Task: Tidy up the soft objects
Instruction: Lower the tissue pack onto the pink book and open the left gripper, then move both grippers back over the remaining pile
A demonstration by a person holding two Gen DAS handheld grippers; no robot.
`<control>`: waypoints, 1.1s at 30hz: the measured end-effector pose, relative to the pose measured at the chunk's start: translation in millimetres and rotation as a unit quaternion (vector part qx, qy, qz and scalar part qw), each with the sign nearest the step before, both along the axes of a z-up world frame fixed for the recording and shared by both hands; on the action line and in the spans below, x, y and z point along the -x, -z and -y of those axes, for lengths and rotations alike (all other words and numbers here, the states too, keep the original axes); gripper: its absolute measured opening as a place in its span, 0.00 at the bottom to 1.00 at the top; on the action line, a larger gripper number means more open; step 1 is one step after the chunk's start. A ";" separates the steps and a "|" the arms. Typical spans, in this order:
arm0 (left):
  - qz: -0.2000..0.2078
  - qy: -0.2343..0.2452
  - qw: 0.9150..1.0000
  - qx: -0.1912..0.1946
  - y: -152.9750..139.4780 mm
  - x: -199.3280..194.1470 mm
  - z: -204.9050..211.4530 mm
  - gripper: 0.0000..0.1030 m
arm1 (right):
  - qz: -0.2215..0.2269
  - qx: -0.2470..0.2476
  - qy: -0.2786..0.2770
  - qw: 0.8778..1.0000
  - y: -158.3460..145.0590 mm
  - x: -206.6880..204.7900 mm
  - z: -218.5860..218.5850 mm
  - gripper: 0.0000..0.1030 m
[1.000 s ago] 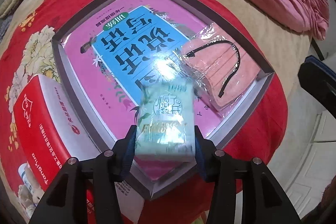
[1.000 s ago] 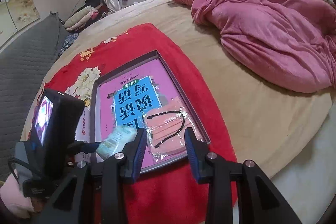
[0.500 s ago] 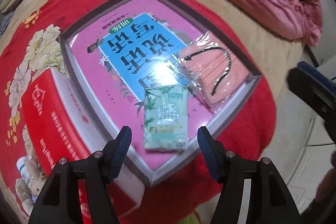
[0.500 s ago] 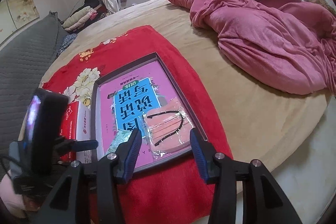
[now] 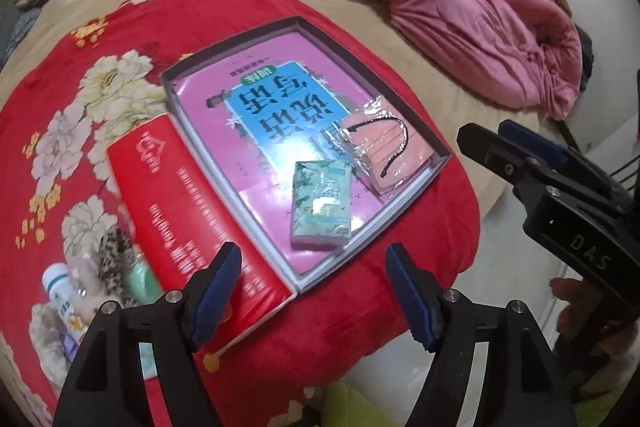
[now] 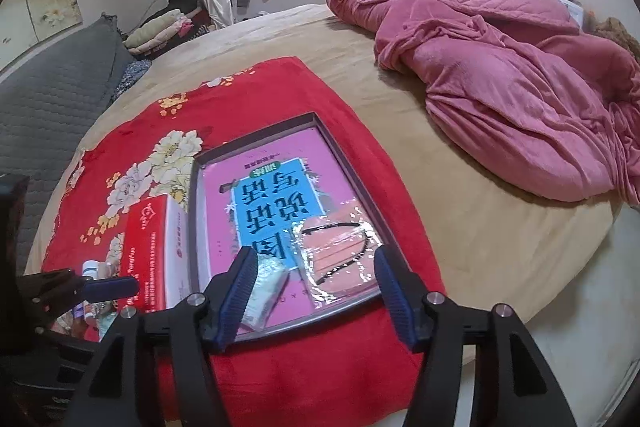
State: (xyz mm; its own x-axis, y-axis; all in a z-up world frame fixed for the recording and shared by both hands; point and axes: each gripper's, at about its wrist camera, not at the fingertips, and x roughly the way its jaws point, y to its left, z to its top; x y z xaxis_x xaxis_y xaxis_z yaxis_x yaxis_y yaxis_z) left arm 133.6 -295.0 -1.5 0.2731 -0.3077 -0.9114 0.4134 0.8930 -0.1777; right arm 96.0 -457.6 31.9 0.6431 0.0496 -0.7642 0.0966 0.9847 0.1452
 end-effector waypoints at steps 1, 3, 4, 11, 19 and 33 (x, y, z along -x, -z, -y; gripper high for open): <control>0.001 -0.002 1.000 0.002 -1.6 0.7 -3.4 0.74 | 0.001 0.000 -0.001 1.000 -1.2 -0.1 -2.3 0.60; 0.007 -0.011 1.000 0.009 -7.4 3.6 -14.4 0.74 | 0.001 0.007 -0.005 1.000 -4.6 -0.4 -9.1 0.63; 0.007 -0.016 1.000 0.012 -8.7 3.8 -19.8 0.74 | 0.003 0.012 -0.005 1.000 -6.2 0.0 -12.4 0.63; 0.020 -0.039 0.998 0.041 -24.2 10.8 -54.3 0.74 | 0.002 0.029 0.008 1.000 -11.3 3.8 -27.4 0.66; 0.041 -0.080 0.995 0.053 -36.9 26.5 -106.1 0.75 | 0.026 0.031 0.011 0.999 -26.7 18.1 -50.1 0.68; 0.066 -0.210 0.972 0.079 -59.2 37.9 -256.5 0.75 | 0.068 0.041 -0.047 0.996 -70.8 25.9 -130.3 0.68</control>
